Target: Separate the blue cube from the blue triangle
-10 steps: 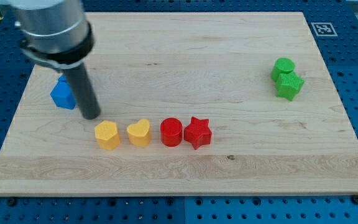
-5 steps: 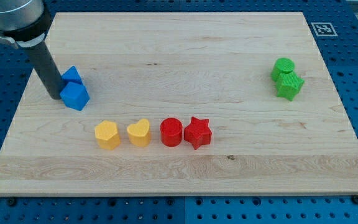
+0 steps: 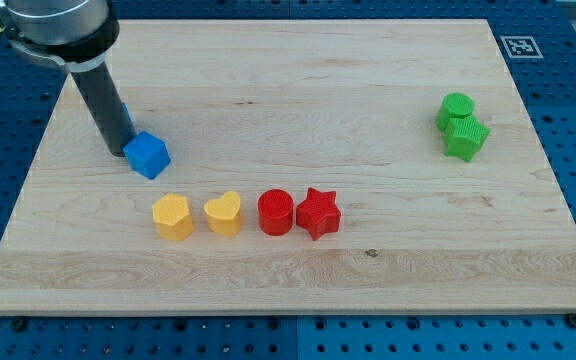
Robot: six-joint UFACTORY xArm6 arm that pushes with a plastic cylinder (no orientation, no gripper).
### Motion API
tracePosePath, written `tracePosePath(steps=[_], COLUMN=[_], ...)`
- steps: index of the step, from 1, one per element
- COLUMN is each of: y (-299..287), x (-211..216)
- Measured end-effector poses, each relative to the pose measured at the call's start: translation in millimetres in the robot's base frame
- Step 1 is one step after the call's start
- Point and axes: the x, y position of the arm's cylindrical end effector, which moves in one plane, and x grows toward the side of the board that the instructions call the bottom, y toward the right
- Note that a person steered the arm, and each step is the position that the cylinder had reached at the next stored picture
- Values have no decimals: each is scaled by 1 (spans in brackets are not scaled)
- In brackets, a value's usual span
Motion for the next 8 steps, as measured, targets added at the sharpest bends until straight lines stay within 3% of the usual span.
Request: tracePosePath(steps=[1,3,5,8], y=[-29,-15,72,112], x=[16,29,28,-1])
